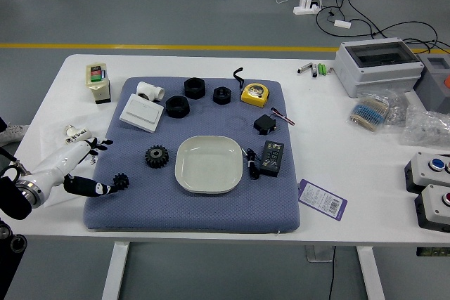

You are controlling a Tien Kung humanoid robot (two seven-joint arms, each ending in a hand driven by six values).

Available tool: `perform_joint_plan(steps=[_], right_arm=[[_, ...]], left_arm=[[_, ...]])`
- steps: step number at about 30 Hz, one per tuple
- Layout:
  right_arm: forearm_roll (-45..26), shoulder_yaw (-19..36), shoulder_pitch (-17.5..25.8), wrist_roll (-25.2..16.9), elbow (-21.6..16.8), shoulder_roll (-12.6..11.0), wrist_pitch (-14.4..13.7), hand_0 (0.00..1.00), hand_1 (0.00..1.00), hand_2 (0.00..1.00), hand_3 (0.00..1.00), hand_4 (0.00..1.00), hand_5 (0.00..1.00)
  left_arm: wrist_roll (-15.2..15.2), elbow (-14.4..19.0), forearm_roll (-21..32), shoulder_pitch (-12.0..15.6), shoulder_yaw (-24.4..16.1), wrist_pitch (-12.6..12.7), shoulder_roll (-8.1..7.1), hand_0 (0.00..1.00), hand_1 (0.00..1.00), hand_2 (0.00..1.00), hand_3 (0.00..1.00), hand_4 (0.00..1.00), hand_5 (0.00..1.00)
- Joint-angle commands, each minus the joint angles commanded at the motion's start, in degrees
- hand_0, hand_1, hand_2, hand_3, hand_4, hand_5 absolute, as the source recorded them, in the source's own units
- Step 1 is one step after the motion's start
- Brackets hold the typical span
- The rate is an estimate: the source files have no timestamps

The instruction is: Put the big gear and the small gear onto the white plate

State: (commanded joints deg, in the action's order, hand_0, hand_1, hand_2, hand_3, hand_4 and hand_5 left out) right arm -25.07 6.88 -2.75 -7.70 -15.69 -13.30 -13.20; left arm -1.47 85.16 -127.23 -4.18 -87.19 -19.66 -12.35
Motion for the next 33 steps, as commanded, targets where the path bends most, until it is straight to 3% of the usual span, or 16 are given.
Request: perform_joint_plan(steps=[1, 6, 7, 12, 13, 18, 19, 24, 25, 33], right_arm=[[0.01, 0.00, -0.01, 0.00, 0.00, 0.00, 0.00, 0.607, 0.624, 0.725, 0.534, 0.728, 0.689], [-0.01, 0.10, 0.05, -0.03, -0.02, -0.03, 0.01, 0.607, 0.624, 0.725, 0.534, 0.728, 0.689], [0.02, 0.14, 0.07, -0.02, -0.02, -0.04, 0.01, 0.607, 0.624, 0.725, 0.534, 0.728, 0.689], [-0.01, 0.06, 0.15, 0.01, -0.03, -0.08, 0.00, 0.607, 0.624, 0.725, 0.534, 0.728, 0.689], [-0.05, 0.06, 0.18, 0.01, -0.03, -0.08, -0.01, 0.607, 0.624, 0.725, 0.534, 0.728, 0.689], [-0.09, 0.03, 0.20, 0.02, -0.03, -0.11, -0.02, 0.607, 0.624, 0.725, 0.534, 0.728, 0.689], [-0.09, 0.02, 0.21, 0.03, -0.03, -0.11, -0.02, 0.607, 0.624, 0.725, 0.534, 0.728, 0.689], [-0.08, -0.01, 0.16, 0.02, -0.02, -0.13, -0.01, 0.607, 0.624, 0.725, 0.534, 0.728, 0.689], [-0.05, 0.01, 0.13, 0.03, -0.03, -0.14, -0.01, 0.608, 0.624, 0.725, 0.534, 0.728, 0.688], [-0.04, 0.04, -0.04, 0.03, -0.05, -0.16, -0.01, 0.607, 0.624, 0.726, 0.534, 0.729, 0.689]], left_arm=[[-0.04, 0.01, 0.34, 0.04, 0.17, 0.05, 0.13, 0.621, 0.648, 0.694, 0.787, 0.985, 0.130], [0.39, 0.02, 1.25, 0.14, 1.51, 1.09, 0.91, 0.621, 0.648, 0.694, 0.787, 0.985, 0.130], [0.55, -0.05, 1.22, 0.14, 1.73, 1.36, 1.03, 0.507, 0.557, 0.576, 0.651, 0.784, 0.028], [1.76, -1.36, 0.30, -0.12, 2.89, 3.10, 1.70, 0.507, 0.557, 0.576, 0.651, 0.784, 0.028], [2.07, -1.94, -0.03, -0.23, 3.27, 3.76, 1.75, 0.429, 0.488, 0.523, 0.589, 0.560, 0.002], [2.85, -3.32, -0.77, -0.53, 4.04, 5.10, 1.71, 0.429, 0.488, 0.523, 0.589, 0.560, 0.002], [2.87, -3.44, -0.90, -0.56, 4.07, 5.17, 1.72, 0.354, 0.429, 0.477, 0.553, 0.306, 0.002], [3.24, -3.84, -0.96, -0.60, 4.48, 6.01, 1.60, 0.354, 0.429, 0.477, 0.553, 0.306, 0.002], [3.39, -3.87, -0.90, -0.64, 4.54, 6.19, 1.57, 0.287, 0.361, 0.411, 0.497, 0.040, 0.002], [4.88, -3.59, -0.77, -0.84, 4.61, 7.68, 1.37, 0.287, 0.353, 0.404, 0.491, 0.027, 0.002]])
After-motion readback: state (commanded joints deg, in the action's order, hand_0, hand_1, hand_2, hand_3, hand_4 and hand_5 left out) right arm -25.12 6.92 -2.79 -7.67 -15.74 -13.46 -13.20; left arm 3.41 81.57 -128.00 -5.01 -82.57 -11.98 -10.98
